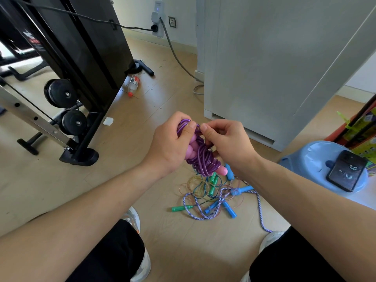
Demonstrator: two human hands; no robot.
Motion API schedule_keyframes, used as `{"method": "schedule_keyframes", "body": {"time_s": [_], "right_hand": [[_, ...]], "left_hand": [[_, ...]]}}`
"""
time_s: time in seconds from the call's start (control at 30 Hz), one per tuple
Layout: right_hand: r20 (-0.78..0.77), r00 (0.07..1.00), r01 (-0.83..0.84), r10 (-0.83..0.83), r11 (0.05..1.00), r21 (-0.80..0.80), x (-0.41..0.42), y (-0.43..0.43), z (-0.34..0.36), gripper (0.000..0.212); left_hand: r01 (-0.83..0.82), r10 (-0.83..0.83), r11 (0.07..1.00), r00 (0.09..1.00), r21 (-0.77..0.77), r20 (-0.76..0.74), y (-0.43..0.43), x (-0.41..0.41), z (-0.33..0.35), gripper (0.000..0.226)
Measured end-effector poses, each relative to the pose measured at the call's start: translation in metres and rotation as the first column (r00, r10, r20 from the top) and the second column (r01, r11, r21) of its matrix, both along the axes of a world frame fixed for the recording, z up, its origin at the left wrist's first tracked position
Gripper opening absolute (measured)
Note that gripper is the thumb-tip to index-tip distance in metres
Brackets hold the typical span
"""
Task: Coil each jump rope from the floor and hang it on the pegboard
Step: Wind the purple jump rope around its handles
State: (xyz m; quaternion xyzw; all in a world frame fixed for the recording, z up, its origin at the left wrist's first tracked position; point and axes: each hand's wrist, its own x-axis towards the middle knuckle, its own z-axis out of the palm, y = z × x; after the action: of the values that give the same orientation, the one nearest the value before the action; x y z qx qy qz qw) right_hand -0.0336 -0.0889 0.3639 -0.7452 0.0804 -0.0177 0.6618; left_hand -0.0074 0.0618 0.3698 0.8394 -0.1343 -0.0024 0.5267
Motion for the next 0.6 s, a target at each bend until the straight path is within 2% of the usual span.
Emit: {"method": "schedule_keyframes", "body": {"time_s": [0.1,0.23,0.47,0.6], "right_hand": [[-0.101,0.993,-0.053,0.066,0.99,0.132,0.0003,-0.0032,-0.0004,0.02],[-0.152,0.979,-0.103,0.135,0.974,0.203,-0.0003,-0.0086,0.0022,0.016],[-0.113,0.988,-0.073,0.103,0.968,0.241,-0.0053,-0.006,0.0019,0.014],[-0.081,0.995,-0.05,0.067,0.98,0.192,-0.0083,-0.0024,0.0016,0.012]], "left_hand": [[0.02,-0.021,0.998,1.0,0.053,0.015,0.0026,0.0027,-0.0032,0.021],[0.044,-0.044,0.997,0.999,0.062,0.011,0.0043,0.0054,-0.0002,0.02],[0.112,-0.122,0.987,0.989,0.112,0.085,0.0091,0.0063,0.0012,0.021],[0.112,-0.122,0.989,0.986,0.096,0.111,0.0087,0.0023,0.0035,0.028]]}}
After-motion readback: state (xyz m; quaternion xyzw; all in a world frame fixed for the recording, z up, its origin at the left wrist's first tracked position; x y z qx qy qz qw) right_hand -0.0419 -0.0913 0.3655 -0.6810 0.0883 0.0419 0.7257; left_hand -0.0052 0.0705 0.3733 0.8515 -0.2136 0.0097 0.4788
